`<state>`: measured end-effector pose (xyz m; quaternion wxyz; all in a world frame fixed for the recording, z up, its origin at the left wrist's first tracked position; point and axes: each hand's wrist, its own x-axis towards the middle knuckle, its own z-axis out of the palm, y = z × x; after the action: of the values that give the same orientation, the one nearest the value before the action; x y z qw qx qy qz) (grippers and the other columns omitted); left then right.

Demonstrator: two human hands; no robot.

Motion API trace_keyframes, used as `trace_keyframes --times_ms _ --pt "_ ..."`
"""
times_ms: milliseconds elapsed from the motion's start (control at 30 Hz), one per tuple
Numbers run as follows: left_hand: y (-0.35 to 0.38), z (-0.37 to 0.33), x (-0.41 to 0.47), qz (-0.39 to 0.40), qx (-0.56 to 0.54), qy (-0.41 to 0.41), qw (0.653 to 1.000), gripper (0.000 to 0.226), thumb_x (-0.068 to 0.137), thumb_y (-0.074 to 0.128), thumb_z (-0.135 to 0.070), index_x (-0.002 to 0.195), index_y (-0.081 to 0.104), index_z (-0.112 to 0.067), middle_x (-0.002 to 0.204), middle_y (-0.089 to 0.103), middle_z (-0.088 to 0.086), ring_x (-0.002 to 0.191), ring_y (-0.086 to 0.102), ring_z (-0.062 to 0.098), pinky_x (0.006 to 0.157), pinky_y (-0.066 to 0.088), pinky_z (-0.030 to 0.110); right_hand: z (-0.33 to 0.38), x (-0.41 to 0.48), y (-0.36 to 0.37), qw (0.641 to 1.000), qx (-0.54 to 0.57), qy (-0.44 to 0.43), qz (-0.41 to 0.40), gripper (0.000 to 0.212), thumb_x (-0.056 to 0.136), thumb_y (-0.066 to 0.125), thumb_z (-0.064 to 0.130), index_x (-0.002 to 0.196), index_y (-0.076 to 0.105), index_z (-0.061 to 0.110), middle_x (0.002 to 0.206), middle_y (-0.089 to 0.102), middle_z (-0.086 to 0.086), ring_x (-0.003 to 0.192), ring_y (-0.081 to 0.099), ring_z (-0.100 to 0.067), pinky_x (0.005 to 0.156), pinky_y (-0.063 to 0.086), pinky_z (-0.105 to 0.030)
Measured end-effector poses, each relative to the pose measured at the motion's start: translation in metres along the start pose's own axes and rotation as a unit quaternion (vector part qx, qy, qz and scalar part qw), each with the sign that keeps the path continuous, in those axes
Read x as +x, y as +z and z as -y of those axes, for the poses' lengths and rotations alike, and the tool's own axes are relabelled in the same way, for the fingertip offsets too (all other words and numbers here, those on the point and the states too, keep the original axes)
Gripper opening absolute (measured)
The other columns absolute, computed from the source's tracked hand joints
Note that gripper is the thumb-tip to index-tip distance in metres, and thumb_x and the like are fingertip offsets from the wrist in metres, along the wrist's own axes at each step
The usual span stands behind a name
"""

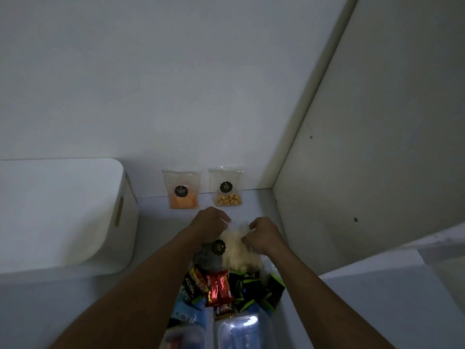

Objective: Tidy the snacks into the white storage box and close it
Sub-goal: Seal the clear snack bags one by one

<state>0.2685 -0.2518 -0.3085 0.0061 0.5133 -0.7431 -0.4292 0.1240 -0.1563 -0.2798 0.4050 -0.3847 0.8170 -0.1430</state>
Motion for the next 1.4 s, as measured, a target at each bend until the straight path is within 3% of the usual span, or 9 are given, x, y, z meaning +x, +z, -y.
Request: trace_keyframes --times_ms 100,233,400,500,633,733,900,1133,1400 --pt "-0.009 -0.005 -0.016 -0.026 -0.036 0.004 0.999 0.018 0.093 0.057 -0.009 0.088 0.071 -0.019 0.102 0.071 0.006 0.091 0.067 0.017 0.080 0.058 0.031 0.000 -0.017 0.001 0.999 0.047 -0.004 -0.014 0.019 0.078 0.073 0.011 0.087 0.070 -0.005 0.079 0.069 -0.016 0.067 0.066 -0.024 0.063 0.058 -0.040" --pt "-0.035 -0.018 -0.046 -0.060 -0.060 0.015 0.996 0.014 0.093 0.059 -0.011 0.085 0.070 -0.016 0.099 0.069 0.006 0.093 0.065 0.022 0.079 0.055 0.032 0.018 -0.051 -0.012 0.989 0.147 -0.007 -0.010 0.016 0.081 0.077 0.014 0.079 0.068 0.001 0.066 0.064 -0.008 0.053 0.058 -0.015 0.055 0.051 -0.029" --pt "-0.080 -0.034 -0.095 -0.153 -0.117 0.022 0.981 0.013 0.092 0.060 -0.013 0.085 0.070 -0.016 0.097 0.072 0.007 0.091 0.065 0.022 0.083 0.050 0.029 0.052 -0.101 -0.036 0.983 0.168 -0.065 -0.026 0.008 0.082 0.076 0.015 0.081 0.070 0.010 0.081 0.069 -0.008 0.071 0.065 -0.012 0.060 0.055 -0.027" --pt "-0.110 -0.047 -0.132 -0.178 -0.148 0.038 0.972 0.015 0.090 0.059 -0.010 0.082 0.070 -0.016 0.091 0.073 0.007 0.081 0.065 0.021 0.075 0.050 0.027 0.077 -0.133 -0.052 0.969 0.199 -0.124 -0.078 0.005 0.085 0.072 0.012 0.083 0.074 0.009 0.086 0.072 -0.013 0.074 0.064 -0.017 0.059 0.053 -0.027" --pt "-0.149 -0.070 -0.181 -0.167 -0.221 0.073 0.958 0.013 0.086 0.061 -0.004 0.085 0.071 -0.012 0.088 0.071 0.003 0.077 0.066 0.017 0.058 0.046 0.020 0.112 -0.173 -0.072 0.940 0.249 -0.206 -0.109 0.007 0.086 0.074 0.017 0.088 0.075 0.010 0.090 0.073 -0.006 0.082 0.068 -0.018 0.065 0.054 -0.027" --pt "-0.174 -0.087 -0.212 -0.153 -0.280 0.125 0.940 0.004 0.085 0.071 -0.014 0.088 0.072 -0.014 0.094 0.074 0.006 0.084 0.070 0.016 0.070 0.050 0.024 0.136 -0.200 -0.085 0.922 0.273 -0.250 -0.111 0.013 0.086 0.073 0.012 0.097 0.074 0.006 0.092 0.072 -0.009 0.081 0.065 -0.017 0.073 0.057 -0.032" --pt "-0.203 -0.103 -0.248 -0.146 -0.354 0.179 0.906 0.011 0.086 0.073 -0.017 0.096 0.073 -0.012 0.099 0.075 0.006 0.091 0.073 0.018 0.085 0.055 0.035 0.164 -0.235 -0.109 0.898 0.281 -0.311 -0.133 0.013 0.085 0.073 0.008 0.097 0.073 0.003 0.092 0.071 -0.011 0.083 0.067 -0.020 0.079 0.060 -0.037" --pt "-0.225 -0.123 -0.277 -0.150 -0.381 0.217 0.886 0.008 0.089 0.070 -0.018 0.094 0.072 -0.013 0.091 0.073 0.001 0.082 0.070 0.015 0.076 0.055 0.030 0.190 -0.260 -0.132 0.890 0.219 -0.365 -0.164 0.010 0.086 0.072 0.008 0.094 0.073 0.002 0.092 0.072 -0.013 0.081 0.067 -0.018 0.078 0.060 -0.034" --pt "-0.237 -0.143 -0.283 -0.220 -0.402 0.249 0.854 0.003 0.088 0.068 -0.005 0.088 0.069 -0.002 0.087 0.071 0.012 0.078 0.066 0.020 0.079 0.059 0.032 0.199 -0.266 -0.141 0.864 0.300 -0.383 -0.128 0.012 0.087 0.072 0.013 0.095 0.072 0.004 0.095 0.073 -0.012 0.087 0.071 -0.020 0.075 0.060 -0.032"
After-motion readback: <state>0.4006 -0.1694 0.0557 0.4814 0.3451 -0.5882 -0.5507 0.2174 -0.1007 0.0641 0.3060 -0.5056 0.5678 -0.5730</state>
